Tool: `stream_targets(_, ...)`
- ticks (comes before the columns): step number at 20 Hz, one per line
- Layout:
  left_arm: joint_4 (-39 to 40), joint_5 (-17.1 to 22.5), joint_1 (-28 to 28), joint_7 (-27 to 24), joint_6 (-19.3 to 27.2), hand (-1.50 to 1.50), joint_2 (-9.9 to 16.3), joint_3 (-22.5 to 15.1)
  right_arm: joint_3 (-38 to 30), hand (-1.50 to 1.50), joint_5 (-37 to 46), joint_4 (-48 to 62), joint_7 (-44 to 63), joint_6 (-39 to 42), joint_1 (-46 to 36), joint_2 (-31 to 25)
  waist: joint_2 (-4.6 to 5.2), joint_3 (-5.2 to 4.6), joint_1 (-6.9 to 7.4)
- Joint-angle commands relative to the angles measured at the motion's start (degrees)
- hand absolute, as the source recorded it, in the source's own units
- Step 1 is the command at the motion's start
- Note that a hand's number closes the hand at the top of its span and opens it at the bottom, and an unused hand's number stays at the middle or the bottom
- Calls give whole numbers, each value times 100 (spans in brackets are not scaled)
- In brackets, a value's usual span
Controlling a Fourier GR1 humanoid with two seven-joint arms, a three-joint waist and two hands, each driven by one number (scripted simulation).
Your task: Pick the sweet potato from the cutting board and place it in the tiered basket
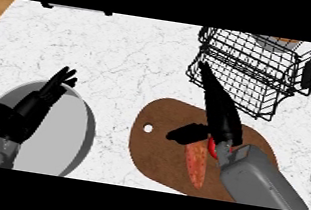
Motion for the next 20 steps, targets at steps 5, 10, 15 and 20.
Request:
stream_targets(5, 23, 93, -36, 47, 129, 0, -485, -183, 755, -150, -259, -541, 2531, 2772, -1100, -621, 34, -83, -25)
stream_targets(10, 56, 107, -40, 12, 136, 0, -535, -151, 630, -150, -995, -1154, 4010, 3520, -1506, -370, 77, -47, 5)
stream_targets(15, 58, 18, -63, -74, 222, 0, -679, -211, 915, -150, -908, -1335, 4645, 3175, -1492, -140, 88, -40, 16)
stream_targets(20, 21, 27, 133, -185, 124, 0, -524, -185, 922, -150, -523, -1247, 4679, 3130, -1485, -499, 72, -39, 18)
